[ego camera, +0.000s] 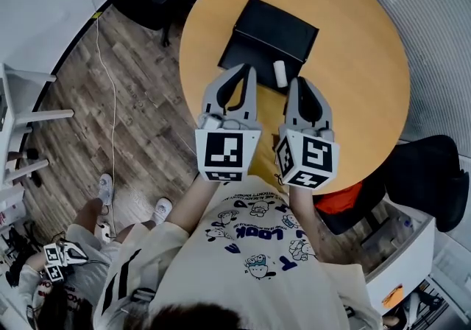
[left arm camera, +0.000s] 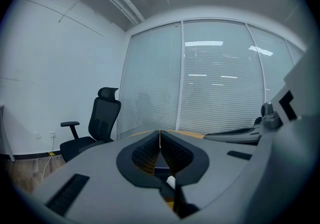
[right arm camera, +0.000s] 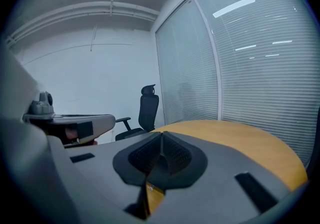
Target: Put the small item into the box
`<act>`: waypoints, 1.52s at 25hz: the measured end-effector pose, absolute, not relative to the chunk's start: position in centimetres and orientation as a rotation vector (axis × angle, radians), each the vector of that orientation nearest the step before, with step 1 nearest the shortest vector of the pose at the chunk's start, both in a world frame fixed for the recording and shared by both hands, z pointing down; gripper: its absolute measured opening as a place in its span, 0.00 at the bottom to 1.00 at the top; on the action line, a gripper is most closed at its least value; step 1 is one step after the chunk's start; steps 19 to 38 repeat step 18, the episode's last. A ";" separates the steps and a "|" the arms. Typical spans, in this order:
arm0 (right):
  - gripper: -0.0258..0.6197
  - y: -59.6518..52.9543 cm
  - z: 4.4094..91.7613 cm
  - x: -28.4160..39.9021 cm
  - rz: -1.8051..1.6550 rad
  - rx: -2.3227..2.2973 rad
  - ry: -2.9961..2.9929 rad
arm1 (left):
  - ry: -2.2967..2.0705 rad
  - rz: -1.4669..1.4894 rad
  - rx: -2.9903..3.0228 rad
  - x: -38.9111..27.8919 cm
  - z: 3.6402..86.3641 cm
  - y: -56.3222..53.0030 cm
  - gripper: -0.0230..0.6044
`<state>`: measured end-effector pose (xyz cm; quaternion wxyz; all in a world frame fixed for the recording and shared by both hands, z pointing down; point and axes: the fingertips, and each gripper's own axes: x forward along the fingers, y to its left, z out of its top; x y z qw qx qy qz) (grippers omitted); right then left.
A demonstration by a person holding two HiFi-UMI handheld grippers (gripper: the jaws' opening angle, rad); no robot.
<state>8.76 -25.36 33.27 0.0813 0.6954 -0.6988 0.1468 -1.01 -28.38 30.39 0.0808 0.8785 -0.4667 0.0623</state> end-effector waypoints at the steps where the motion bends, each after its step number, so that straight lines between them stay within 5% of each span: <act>1: 0.10 -25.3 33.2 8.8 0.437 2.081 -2.089 | -1.393 0.185 2.629 -0.9 30.3 -28.3 0.06; 38: 0.10 -24.4 32.0 8.5 0.400 2.102 -2.107 | -1.417 0.157 2.622 -1.9 29.7 -27.3 0.06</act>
